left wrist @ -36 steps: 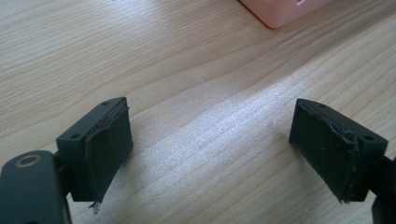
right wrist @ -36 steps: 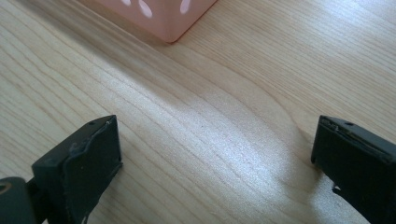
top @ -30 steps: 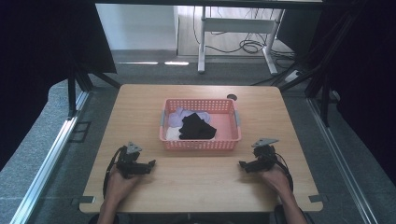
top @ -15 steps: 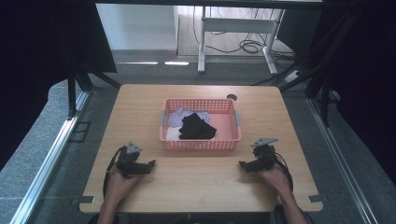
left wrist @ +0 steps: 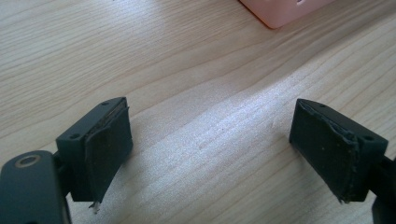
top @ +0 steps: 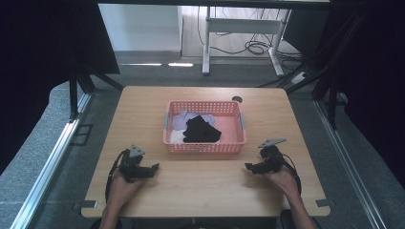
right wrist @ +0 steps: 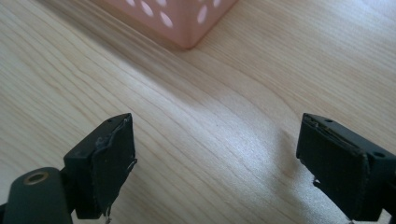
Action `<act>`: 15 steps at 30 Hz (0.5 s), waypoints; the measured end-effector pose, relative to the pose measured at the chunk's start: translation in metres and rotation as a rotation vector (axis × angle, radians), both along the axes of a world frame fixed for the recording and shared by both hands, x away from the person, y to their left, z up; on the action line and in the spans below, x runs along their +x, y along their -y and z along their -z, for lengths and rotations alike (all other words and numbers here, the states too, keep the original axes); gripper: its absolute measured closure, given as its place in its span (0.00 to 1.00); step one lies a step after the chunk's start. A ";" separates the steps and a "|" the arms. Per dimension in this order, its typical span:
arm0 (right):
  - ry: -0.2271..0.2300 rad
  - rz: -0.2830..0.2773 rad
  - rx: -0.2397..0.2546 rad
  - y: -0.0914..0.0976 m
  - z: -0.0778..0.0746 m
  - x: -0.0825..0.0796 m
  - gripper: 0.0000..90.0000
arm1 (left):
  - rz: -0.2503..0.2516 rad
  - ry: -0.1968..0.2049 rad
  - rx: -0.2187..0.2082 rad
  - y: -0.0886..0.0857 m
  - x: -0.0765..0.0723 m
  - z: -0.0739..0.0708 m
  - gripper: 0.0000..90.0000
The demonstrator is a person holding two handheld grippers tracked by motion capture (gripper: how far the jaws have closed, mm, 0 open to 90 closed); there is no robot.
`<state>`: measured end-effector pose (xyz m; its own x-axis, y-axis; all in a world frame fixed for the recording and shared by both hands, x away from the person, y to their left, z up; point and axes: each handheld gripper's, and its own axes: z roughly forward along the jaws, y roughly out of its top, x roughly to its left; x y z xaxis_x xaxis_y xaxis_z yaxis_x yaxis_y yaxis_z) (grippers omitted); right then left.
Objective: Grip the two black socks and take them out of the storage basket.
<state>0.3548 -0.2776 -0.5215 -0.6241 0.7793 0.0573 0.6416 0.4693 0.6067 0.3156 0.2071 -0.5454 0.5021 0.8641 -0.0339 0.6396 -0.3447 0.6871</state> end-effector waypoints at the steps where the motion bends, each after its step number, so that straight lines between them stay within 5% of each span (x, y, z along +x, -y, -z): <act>1: 0.002 -0.001 0.000 0.000 -0.002 0.000 0.14 | 0.000 0.000 0.000 0.000 0.000 0.000 0.14; 15: 0.025 -0.007 0.019 0.002 -0.041 0.004 0.21 | 0.001 0.000 0.002 0.000 0.000 0.000 0.14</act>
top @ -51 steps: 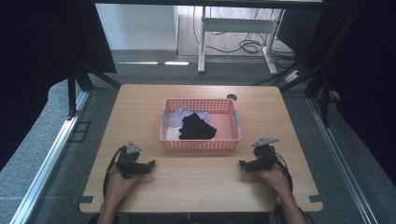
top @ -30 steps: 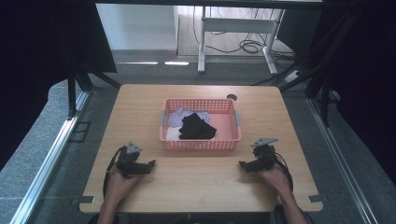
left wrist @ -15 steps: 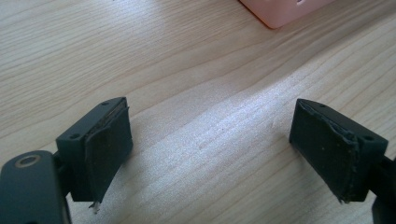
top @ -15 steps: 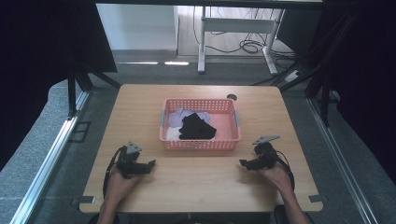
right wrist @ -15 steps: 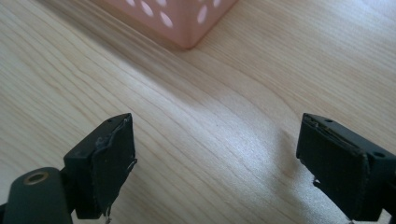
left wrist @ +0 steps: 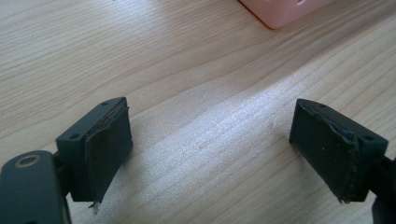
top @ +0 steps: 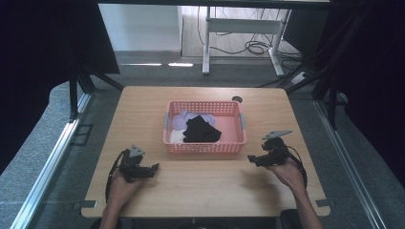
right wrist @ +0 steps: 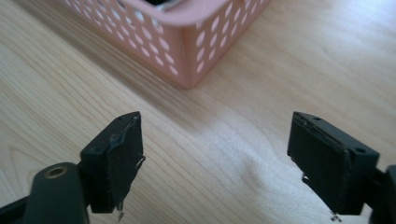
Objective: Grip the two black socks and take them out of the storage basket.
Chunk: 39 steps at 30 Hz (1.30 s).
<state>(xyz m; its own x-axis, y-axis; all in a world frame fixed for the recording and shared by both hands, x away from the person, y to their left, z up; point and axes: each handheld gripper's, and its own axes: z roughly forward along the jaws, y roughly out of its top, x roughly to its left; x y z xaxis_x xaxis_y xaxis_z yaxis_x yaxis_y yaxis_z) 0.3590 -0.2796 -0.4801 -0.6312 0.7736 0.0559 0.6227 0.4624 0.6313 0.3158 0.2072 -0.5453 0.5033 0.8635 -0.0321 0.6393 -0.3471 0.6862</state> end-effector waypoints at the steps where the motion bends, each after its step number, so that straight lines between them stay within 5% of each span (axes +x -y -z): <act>1: 0.003 -0.002 0.002 0.000 -0.003 0.001 0.21 | 0.000 0.000 0.000 0.000 0.000 0.000 0.14; 8: 0.006 -0.016 0.034 0.000 -0.027 0.008 0.22 | 0.000 0.000 0.000 0.000 0.000 0.000 0.14; 13: 0.009 -0.033 -0.013 -0.006 -0.049 0.017 0.21 | 0.001 -0.001 0.002 0.000 0.000 0.000 0.14; 19: 0.026 -0.082 -0.012 -0.020 -0.067 0.028 0.29 | 0.006 -0.001 0.008 -0.001 0.000 0.000 0.14; 31: 0.000 -0.167 -0.015 -0.071 -0.072 0.062 0.28 | 0.005 -0.002 0.006 -0.001 0.000 0.000 0.14; 39: -0.025 -0.249 -0.015 -0.112 -0.066 0.079 0.36 | 0.005 -0.001 0.003 -0.001 0.000 0.000 0.14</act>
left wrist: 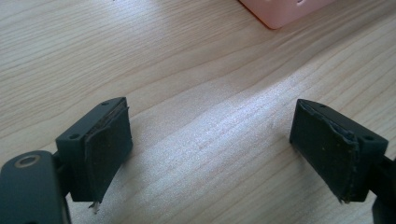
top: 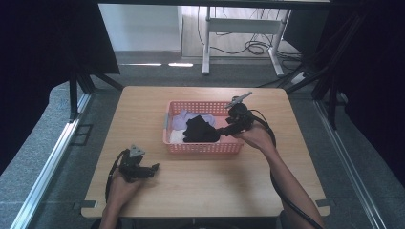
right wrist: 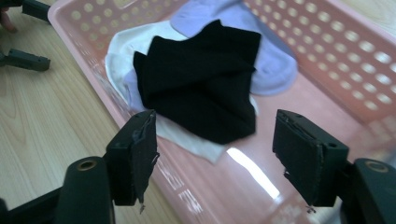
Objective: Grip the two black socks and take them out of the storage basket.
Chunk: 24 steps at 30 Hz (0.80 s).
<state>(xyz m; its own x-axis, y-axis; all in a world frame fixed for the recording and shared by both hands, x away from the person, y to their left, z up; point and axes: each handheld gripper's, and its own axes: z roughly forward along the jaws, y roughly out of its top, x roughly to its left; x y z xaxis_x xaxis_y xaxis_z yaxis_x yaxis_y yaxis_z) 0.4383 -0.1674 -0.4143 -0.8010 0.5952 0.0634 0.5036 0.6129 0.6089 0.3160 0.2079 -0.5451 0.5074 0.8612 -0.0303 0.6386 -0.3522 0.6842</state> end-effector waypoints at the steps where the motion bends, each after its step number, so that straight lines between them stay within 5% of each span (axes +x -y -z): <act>1: -0.003 -0.011 -0.006 -0.005 0.002 0.001 0.38 | 0.000 0.000 -0.001 0.000 0.000 0.000 0.14; 10: -0.009 -0.123 -0.062 -0.050 0.019 0.012 0.45 | -0.003 -0.002 -0.003 0.000 0.000 0.000 0.14; 24: -0.054 -0.211 -0.164 -0.101 0.052 0.028 0.49 | -0.002 -0.002 -0.010 -0.001 0.001 0.000 0.14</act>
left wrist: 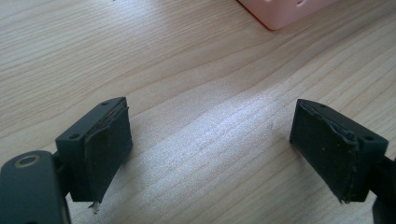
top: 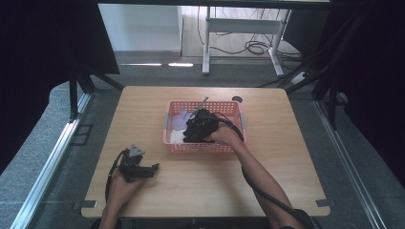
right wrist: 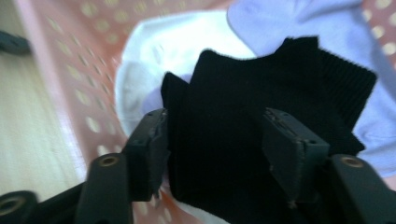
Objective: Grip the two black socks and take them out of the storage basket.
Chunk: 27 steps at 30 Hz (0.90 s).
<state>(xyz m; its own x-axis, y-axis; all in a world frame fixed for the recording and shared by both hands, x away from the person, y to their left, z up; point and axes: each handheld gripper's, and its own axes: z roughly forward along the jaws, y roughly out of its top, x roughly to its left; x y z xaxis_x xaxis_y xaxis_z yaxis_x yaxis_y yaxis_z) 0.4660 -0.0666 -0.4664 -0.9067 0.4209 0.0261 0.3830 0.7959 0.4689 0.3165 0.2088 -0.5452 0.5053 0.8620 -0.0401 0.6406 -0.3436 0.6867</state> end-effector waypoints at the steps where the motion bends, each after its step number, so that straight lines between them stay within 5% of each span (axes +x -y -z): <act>1: 0.002 -0.001 -0.020 -0.002 0.003 0.000 0.53 | 0.002 -0.002 0.002 0.000 0.000 0.000 0.14; 6: -0.011 0.008 -0.040 -0.004 0.009 0.003 0.85 | 0.002 -0.003 -0.001 0.000 0.000 0.000 0.14; 8: -0.018 0.028 -0.035 -0.002 0.006 0.003 0.90 | 0.003 -0.004 -0.002 -0.001 0.000 0.000 0.14; 27: 0.075 0.077 0.130 0.028 -0.089 -0.001 0.91 | -0.002 0.003 0.001 0.001 0.000 0.000 0.14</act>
